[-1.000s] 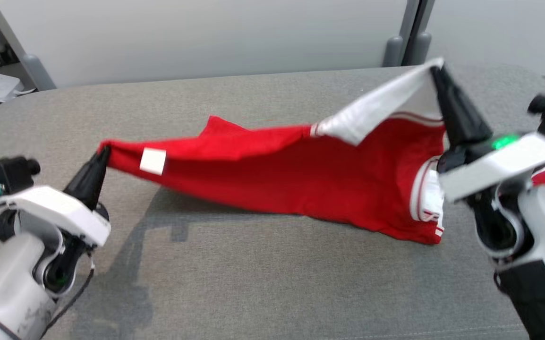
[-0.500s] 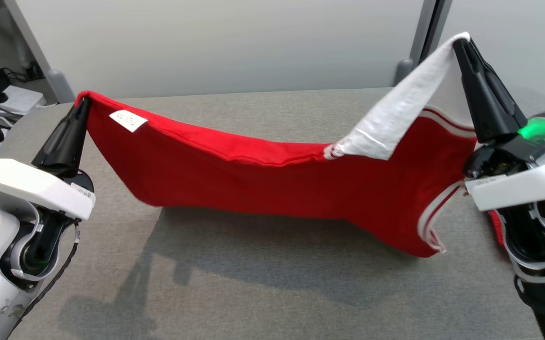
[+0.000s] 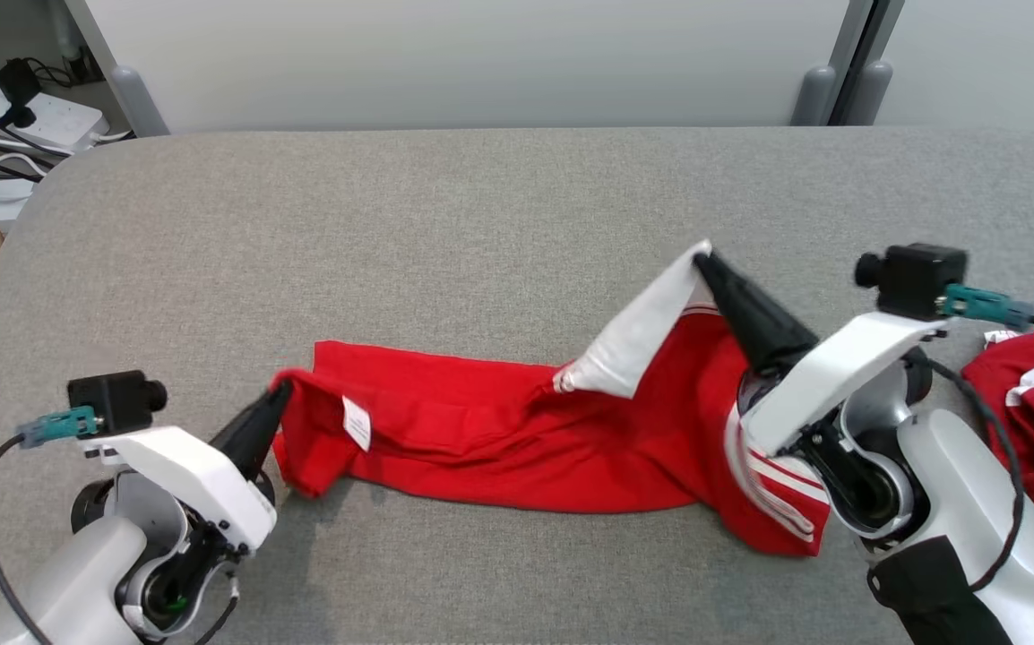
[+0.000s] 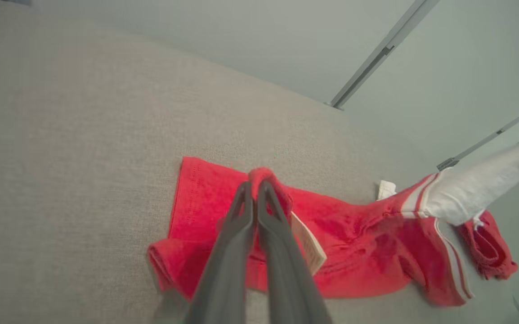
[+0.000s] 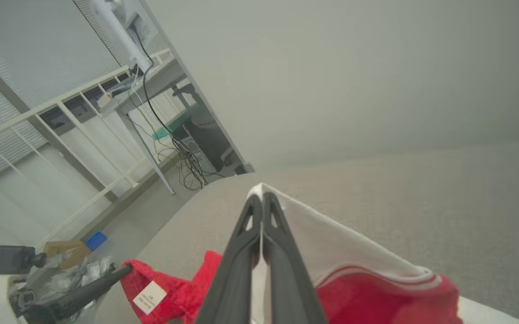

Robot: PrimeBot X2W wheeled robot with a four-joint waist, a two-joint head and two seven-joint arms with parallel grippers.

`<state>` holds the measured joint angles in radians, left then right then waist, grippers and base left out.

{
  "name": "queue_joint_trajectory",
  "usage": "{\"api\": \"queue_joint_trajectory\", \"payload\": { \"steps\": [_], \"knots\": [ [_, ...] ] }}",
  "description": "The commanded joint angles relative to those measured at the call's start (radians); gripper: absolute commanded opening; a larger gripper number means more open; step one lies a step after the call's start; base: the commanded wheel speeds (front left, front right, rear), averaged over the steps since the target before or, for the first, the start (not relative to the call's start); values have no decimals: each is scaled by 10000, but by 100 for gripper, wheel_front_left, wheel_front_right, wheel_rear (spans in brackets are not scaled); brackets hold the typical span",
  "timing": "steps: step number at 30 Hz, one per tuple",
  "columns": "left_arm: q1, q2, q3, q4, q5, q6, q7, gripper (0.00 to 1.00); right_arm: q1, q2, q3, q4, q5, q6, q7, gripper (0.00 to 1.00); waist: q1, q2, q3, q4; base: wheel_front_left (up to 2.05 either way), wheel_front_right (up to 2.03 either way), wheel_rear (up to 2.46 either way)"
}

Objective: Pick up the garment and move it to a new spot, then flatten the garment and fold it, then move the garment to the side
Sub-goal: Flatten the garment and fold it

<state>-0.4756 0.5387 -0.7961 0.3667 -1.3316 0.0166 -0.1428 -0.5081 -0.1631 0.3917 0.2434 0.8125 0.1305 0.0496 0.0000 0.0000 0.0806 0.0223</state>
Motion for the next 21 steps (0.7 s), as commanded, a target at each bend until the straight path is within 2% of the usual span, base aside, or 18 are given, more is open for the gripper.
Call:
{"api": "queue_joint_trajectory", "payload": {
  "steps": [1,4,5,9,11,13,18,19,20,21],
  "knots": [
    [-762,545,126,180,55,-254,687,0,-172,-151,302,77,257,2,912,0,0,0,56,10,0,0,0],
    [-1528,910,-588,557,299,-502,2508,0,-490,-627,705,329,427,2,2821,0,0,0,189,6,0,0,0],
    [-1528,910,-588,557,299,-502,2508,0,-490,-627,705,329,427,2,2821,0,0,0,189,6,0,0,0],
    [-2777,1326,-1554,737,998,-867,4690,0,-1186,-1220,1162,252,792,2,5982,0,0,0,489,-147,0,0,0],
    [-3169,1335,-1848,836,887,-996,5791,0,-1563,-1293,1061,304,991,2,7441,0,0,0,701,-258,0,0,0],
    [-3482,1295,-1945,968,700,-1052,6524,0,-1964,-1177,894,225,909,2,8377,0,0,0,998,-363,0,0,0],
    [-4189,1327,-1933,1424,198,-1230,7802,0,-2847,-95,271,210,11,2,9082,0,0,0,2104,-645,0,0,0],
    [-4777,1389,-1674,1658,175,-1272,7794,0,-3504,401,-237,554,-688,2,8804,0,0,0,2629,-790,0,0,0],
    [-5220,1404,-1440,1738,306,-1302,7424,0,-4061,611,-696,746,-1214,2,8174,0,0,0,2891,-861,0,0,0],
    [-5854,1420,-1092,1745,655,-1346,6561,0,-4789,790,-1370,929,-1890,2,7077,0,0,0,3156,-933,0,0,0]
  ]
}}
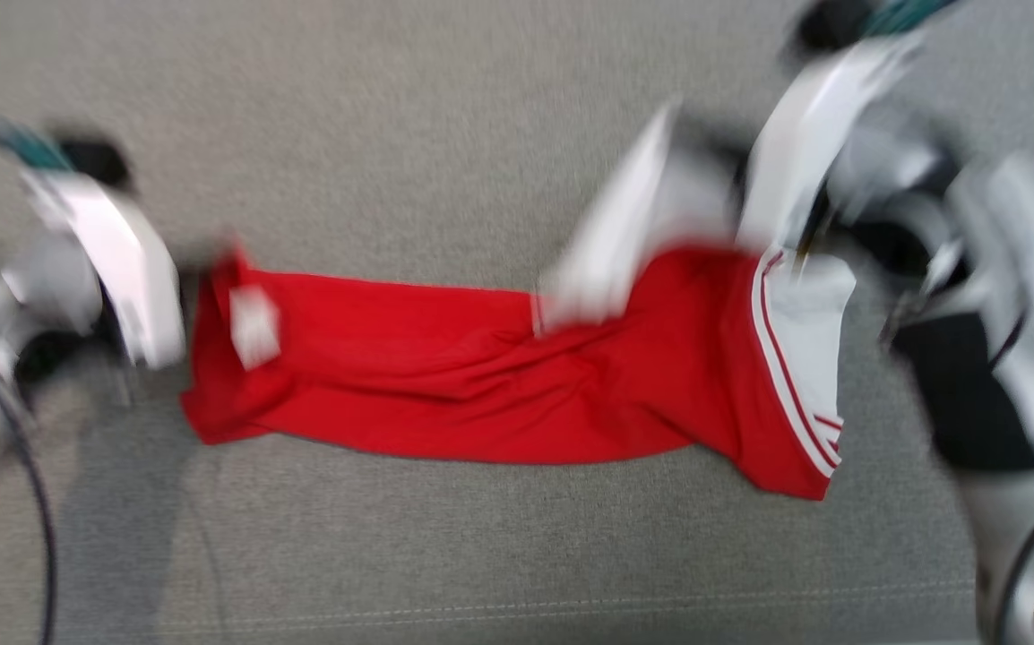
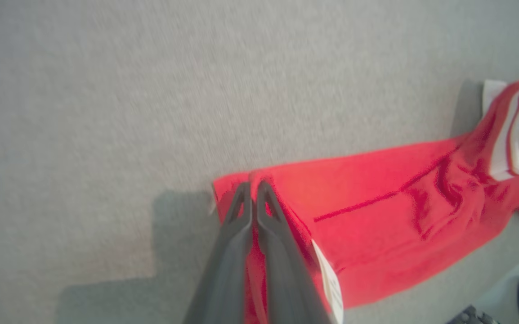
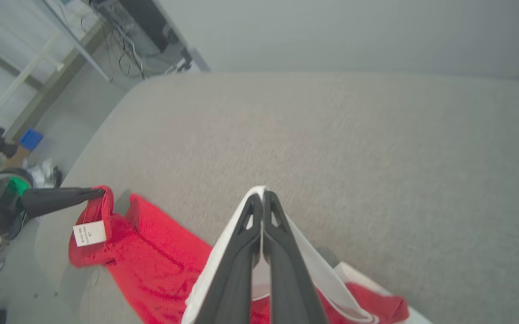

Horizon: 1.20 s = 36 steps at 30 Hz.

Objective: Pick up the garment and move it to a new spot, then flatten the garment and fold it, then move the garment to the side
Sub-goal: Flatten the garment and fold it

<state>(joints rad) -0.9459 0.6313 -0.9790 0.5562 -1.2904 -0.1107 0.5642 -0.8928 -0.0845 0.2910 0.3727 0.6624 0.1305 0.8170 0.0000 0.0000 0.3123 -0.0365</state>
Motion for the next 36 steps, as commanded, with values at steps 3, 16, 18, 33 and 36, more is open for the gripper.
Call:
{"api": "queue_joint_trajectory", "payload": {
  "steps": [3,16,18,33,36],
  "knots": [
    [-3324,224,2321,-68,1300,-156,-4656,0,-3516,290,-2898,251,-2517,2,-4602,0,0,0,1421,-415,0,0,0],
    [-3127,926,2027,-488,1089,-197,-8192,0,-4154,340,-3542,1552,-893,2,-6964,0,0,0,2198,-856,0,0,0],
    [-2169,951,1893,-416,763,-198,-8239,0,-3075,341,-3365,1349,-357,2,-7020,0,0,0,2340,-905,0,0,0],
    [2575,-864,4946,85,1961,-199,-8258,0,2119,159,-2740,-1034,1724,2,-7123,0,0,0,1104,-702,0,0,0],
    [3218,-1209,5321,102,2427,-199,-8259,0,2735,92,-2750,-1338,1909,2,-6855,0,0,0,552,-702,0,0,0]
  ]
}}
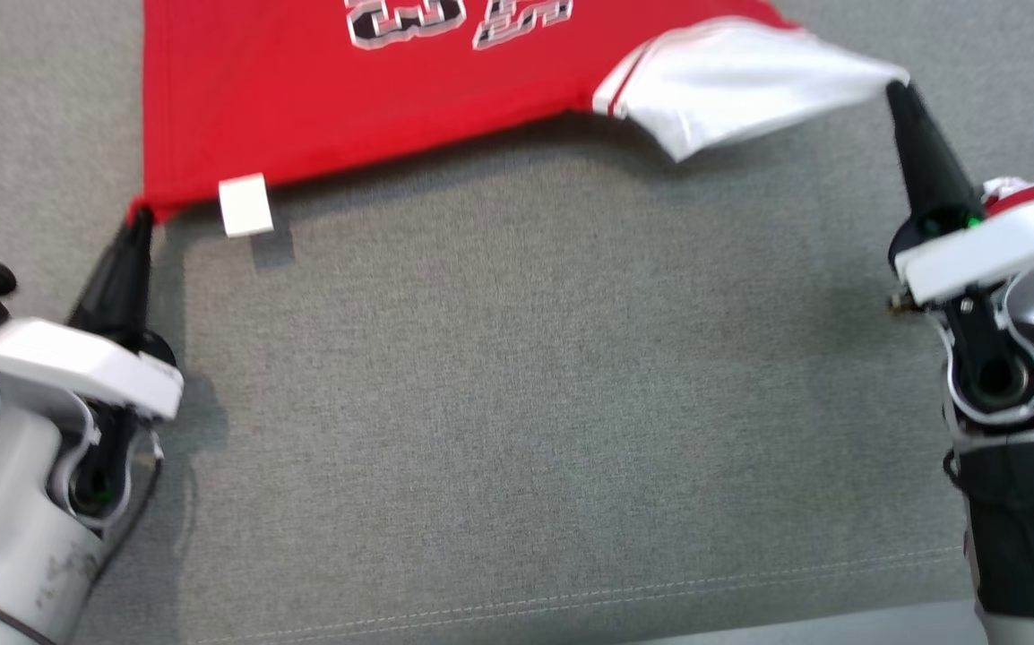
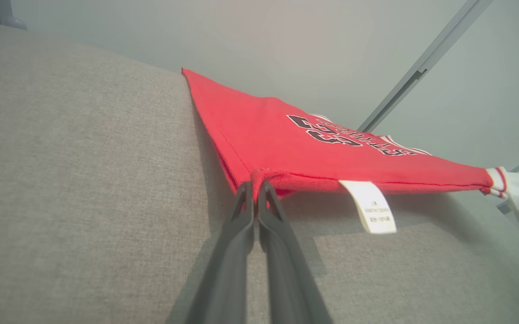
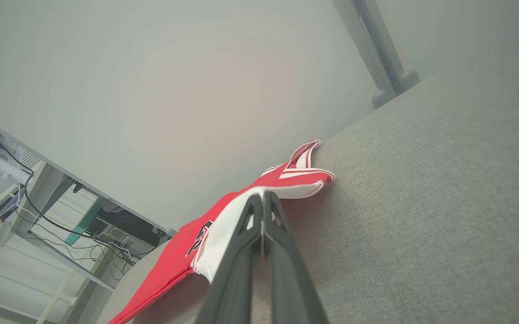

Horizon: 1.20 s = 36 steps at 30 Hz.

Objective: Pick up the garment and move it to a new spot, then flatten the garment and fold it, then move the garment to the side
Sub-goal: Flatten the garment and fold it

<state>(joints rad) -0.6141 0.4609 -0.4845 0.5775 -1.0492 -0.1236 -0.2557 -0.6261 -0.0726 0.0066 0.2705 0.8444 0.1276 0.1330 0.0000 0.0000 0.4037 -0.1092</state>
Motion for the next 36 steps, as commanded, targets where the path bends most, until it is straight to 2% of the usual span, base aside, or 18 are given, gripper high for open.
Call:
{"api": "queue_joint_trajectory", "payload": {
  "steps": [1,10,20,29,36],
  "knots": [
    [125,371,464,-87,152,-70,-59,0,303,-47,85,-396,182,31,101,0,0,0,-556,29,0,0,0],
    [1653,-312,1231,513,1376,-70,-60,0,2802,-656,705,-1346,1217,31,1767,0,0,0,-2042,-41,0,0,0],
    [2800,-959,2133,1089,2205,-71,-60,0,4434,-956,688,-1520,1739,31,1845,0,0,0,-2957,4,0,0,0],
    [3214,-1171,2585,1268,2830,-71,-60,0,5312,-1082,692,-1862,2086,31,2057,0,0,0,-3129,207,0,0,0],
    [3400,-1214,2577,1398,3113,-71,-60,0,5716,-1076,651,-2075,2156,31,2119,0,0,0,-2986,287,0,0,0]
  ]
}}
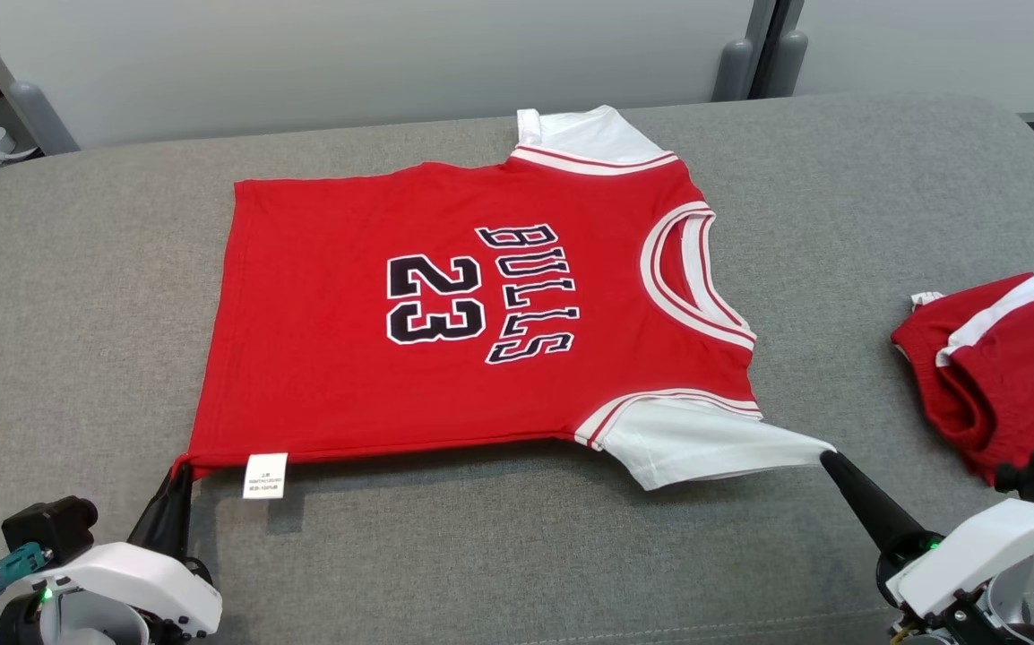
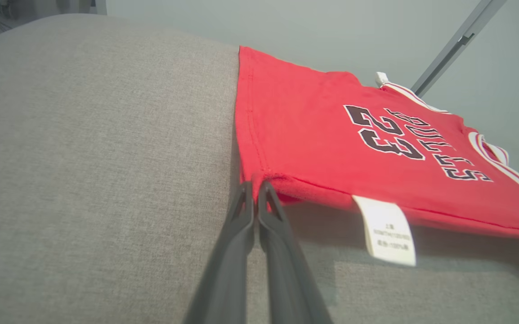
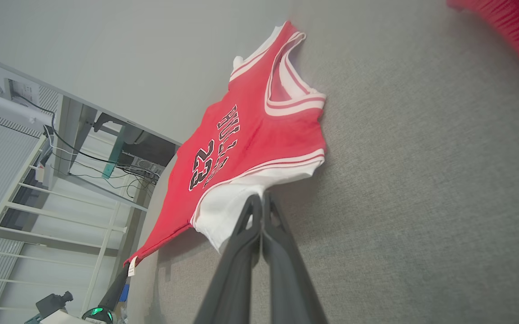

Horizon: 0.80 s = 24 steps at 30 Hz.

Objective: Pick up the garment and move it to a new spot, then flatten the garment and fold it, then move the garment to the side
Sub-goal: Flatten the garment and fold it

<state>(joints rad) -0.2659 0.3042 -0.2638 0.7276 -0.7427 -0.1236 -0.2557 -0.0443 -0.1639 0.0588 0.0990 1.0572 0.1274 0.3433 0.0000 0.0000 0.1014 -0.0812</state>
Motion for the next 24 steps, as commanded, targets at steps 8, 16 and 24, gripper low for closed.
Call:
{"api": "queue_joint_trajectory", "payload": {
  "steps": [8,16,24],
  "knots": [
    [-50,113,88,54,126,-71,-61,78,-303,8,518,95,-416,33,-172,0,0,0,199,65,0,0,0],
    [-102,55,430,345,669,-71,-61,100,-609,-304,715,1001,-1656,33,-1063,100,0,0,112,134,0,0,0],
    [389,-753,2751,-1062,3103,89,-61,100,-1184,-357,390,1427,-4546,33,-4641,100,0,0,-157,227,0,0,0]
  ]
}}
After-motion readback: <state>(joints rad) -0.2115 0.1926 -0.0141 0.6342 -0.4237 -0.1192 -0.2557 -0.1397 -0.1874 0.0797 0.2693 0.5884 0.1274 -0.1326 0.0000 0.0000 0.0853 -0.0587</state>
